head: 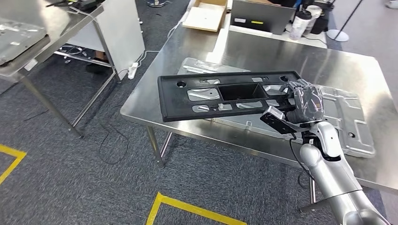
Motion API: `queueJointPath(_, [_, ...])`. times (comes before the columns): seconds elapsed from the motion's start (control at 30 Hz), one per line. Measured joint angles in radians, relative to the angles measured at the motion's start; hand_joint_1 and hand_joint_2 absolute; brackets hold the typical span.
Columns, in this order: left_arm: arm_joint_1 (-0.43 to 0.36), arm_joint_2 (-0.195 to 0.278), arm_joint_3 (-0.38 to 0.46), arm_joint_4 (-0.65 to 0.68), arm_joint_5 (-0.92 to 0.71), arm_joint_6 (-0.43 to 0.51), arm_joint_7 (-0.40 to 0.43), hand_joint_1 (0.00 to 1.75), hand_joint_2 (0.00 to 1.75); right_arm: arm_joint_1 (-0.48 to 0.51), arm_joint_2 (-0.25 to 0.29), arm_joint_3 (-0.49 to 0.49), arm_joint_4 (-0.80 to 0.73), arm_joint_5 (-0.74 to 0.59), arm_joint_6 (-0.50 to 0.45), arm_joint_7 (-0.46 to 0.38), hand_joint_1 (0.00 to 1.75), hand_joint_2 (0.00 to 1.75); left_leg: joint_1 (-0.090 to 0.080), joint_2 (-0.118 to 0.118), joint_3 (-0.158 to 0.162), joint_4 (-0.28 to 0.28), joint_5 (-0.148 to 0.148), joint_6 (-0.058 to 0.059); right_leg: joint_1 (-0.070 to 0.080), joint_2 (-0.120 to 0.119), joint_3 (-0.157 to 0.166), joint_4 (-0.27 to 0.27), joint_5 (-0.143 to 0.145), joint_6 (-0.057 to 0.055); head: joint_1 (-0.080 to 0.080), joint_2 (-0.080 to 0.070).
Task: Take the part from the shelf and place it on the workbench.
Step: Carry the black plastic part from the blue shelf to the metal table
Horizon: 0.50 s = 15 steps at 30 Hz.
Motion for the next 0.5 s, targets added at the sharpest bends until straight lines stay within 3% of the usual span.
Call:
queueJointPath(0.03, [0.000,0.000,-0.001,0.000,0.000,0.000,0.000,0.00,1.75,0.001,0.000,0.000,0.003,0.000,0.000,0.000,1.75,1.75,0.001,0.012,0.001,0.000,-0.002,-0.001,-0.005,-0.006,-0.014,0.027,-0.004,0.005,0.000,0.000])
queueJointPath(0.07, [0.000,-0.002,-0.001,0.000,0.000,0.000,0.000,0.00,1.75,0.002,0.000,0.000,0.006,0.000,0.000,0.000,1.75,1.75,0.002,0.024,0.002,0.001,-0.005,-0.004,-0.010,-0.011,-0.010,0.017,0.012,0.009,0.000,0.000])
queueJointPath(0.1, [0.000,-0.003,-0.002,0.000,0.000,0.000,0.000,0.00,1.75,0.002,0.000,0.000,0.008,0.000,0.000,0.000,1.75,1.75,0.005,0.036,0.004,0.004,-0.009,-0.008,-0.014,-0.019,0.014,-0.031,0.043,0.014,0.000,0.000])
queueJointPath(0.17, [-0.001,-0.004,-0.003,0.000,0.000,0.000,0.000,0.00,1.75,0.000,-0.001,-0.001,0.010,0.009,0.000,0.004,1.75,1.75,0.005,0.057,0.008,0.014,-0.021,-0.021,-0.014,-0.058,0.082,-0.166,0.101,0.019,0.000,0.000])
queueJointPath(0.23, [-0.002,-0.004,-0.004,0.000,0.000,0.000,0.000,0.00,1.75,-0.001,-0.001,-0.002,0.011,0.032,-0.003,0.016,1.75,1.75,0.000,0.076,0.012,0.022,-0.033,-0.035,-0.008,-0.079,0.112,-0.232,0.116,0.007,0.000,0.000])
queueJointPath(0.3, [-0.005,-0.004,-0.006,0.000,0.001,0.000,0.000,0.00,1.75,0.003,-0.001,-0.007,0.017,0.048,-0.004,0.028,1.75,1.75,-0.002,0.094,0.018,0.023,-0.040,-0.045,-0.005,-0.058,0.110,-0.230,0.113,-0.010,-0.001,0.000])
queueJointPath(0.33, [-0.006,-0.004,-0.007,0.000,0.002,0.000,0.000,0.00,1.75,0.006,-0.001,-0.010,0.021,0.052,-0.004,0.030,1.75,1.75,0.000,0.093,0.020,0.026,-0.046,-0.050,-0.006,-0.047,0.110,-0.230,0.113,-0.016,-0.001,0.000])
queueJointPath(0.4, [-0.007,-0.005,-0.009,0.000,0.005,-0.002,0.000,0.00,1.75,0.007,-0.001,-0.015,0.030,0.054,-0.004,0.033,1.75,1.75,0.004,0.056,0.002,0.076,-0.082,-0.058,-0.010,-0.026,0.112,-0.233,0.114,-0.030,-0.001,0.000])
queueJointPath(0.47, [-0.005,-0.005,-0.009,0.000,0.012,-0.007,-0.002,0.00,1.75,0.005,0.000,-0.017,0.043,0.054,-0.003,0.032,1.75,1.75,0.006,0.006,-0.059,0.201,-0.145,-0.060,-0.009,-0.006,0.112,-0.233,0.115,-0.039,-0.001,0.000])
queueJointPath(0.5, [-0.004,-0.005,-0.009,0.000,0.016,-0.013,-0.002,0.00,1.75,0.004,0.001,-0.017,0.052,0.052,-0.003,0.032,1.75,1.75,0.006,-0.004,-0.093,0.266,-0.167,-0.060,-0.007,0.006,0.111,-0.233,0.115,-0.041,-0.001,0.000])
